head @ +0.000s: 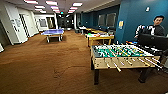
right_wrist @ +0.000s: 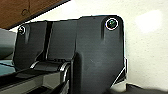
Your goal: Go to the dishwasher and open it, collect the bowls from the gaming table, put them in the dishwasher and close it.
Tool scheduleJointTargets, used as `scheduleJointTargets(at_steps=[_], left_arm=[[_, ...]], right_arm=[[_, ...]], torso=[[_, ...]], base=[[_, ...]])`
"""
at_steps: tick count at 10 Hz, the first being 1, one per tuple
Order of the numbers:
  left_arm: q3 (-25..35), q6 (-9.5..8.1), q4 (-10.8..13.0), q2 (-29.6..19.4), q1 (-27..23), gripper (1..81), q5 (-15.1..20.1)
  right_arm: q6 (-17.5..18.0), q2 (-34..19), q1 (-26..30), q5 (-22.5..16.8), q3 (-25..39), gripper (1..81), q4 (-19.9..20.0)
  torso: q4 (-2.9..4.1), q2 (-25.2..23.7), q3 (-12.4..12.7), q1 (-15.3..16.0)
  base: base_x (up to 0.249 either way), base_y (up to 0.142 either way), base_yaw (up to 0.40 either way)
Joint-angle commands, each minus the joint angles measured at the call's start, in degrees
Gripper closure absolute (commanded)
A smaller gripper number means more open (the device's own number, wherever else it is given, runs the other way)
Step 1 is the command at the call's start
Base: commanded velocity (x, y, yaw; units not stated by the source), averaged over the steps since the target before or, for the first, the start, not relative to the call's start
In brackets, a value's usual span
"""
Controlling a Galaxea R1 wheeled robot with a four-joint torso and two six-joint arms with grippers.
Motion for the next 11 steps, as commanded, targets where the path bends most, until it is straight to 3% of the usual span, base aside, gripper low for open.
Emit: scheduleJointTargets(at_steps=[1,6,11], left_arm=[[0.08,-0.07,-0.06,-0.69,-3.08,1.0,2.59],[0.08,-0.07,0.03,-0.43,-2.91,1.0,2.59],[0.08,-0.07,-0.06,-0.25,-2.91,1.0,2.59]], right_arm=[[0.04,0.5,3.22,-3.28,-0.4,1.0,-0.67],[-0.04,4.63,2.6,-3.72,-6.98,1.0,-0.67],[-0.04,4.9,2.52,-3.72,-7.08,1.0,-0.76]], torso=[[0.0,0.0,0.0,-0.02],[0.0,0.0,0.0,-0.02],[0.0,-0.09,0.04,-0.2]], base=[[0.0,0.0,0.0],[0.0,0.0,0.0],[0.058,0.0,0.0]])
